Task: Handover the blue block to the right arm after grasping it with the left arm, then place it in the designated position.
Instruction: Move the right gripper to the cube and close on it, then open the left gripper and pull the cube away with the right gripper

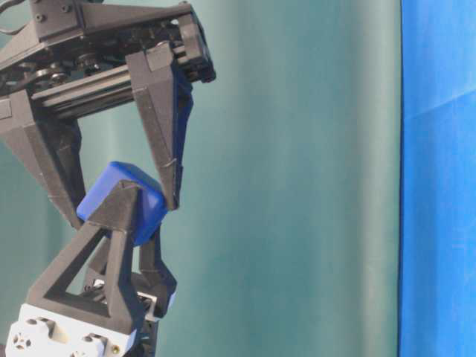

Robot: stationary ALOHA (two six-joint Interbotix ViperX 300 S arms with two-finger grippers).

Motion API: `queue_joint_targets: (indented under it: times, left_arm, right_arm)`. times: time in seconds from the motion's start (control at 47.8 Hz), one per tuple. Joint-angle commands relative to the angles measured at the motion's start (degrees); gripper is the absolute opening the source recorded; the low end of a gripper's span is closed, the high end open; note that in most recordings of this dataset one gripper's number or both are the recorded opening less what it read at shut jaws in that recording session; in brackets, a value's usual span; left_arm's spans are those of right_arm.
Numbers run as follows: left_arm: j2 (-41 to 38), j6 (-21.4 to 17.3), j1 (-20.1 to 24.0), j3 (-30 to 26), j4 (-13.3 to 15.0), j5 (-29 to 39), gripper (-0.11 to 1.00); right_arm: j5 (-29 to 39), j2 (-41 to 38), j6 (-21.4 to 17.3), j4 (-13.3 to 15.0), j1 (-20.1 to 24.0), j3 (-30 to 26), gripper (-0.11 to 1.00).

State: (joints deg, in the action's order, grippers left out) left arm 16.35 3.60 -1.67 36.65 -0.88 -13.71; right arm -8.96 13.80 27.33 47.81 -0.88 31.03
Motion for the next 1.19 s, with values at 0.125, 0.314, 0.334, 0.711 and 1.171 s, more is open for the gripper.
queue_joint_targets:
  times: [0.125, 0.314, 0.334, 0.711, 1.171]
  left_arm:
    - [0.9, 0.6, -0.4, -1.1, 0.0, -0.4, 0.46]
    - [0.9, 0.8, -0.9, -1.1, -0.1, -1.3, 0.65]
    - [0.9, 0.8, -0.9, -1.1, -0.1, -1.5, 0.72]
    - [1.2, 0.6, -0.9, -0.8, -0.1, -2.2, 0.93]
    - [1.8, 0.4, -0.8, -0.1, -0.1, -2.1, 0.92]
  right_arm:
    - [-0.2, 0.6, -0.2, -0.4, -0.2, -1.7, 0.55]
    - [-0.2, 0.7, -0.2, -0.4, -0.3, -1.7, 0.55]
    - [-0.2, 0.6, -0.2, -0.4, -0.3, -1.7, 0.55]
    - [0.0, 0.9, -0.2, -0.4, -0.2, -1.3, 0.55]
    - [2.0, 10.2, -0.3, -0.4, 0.1, 6.2, 0.55]
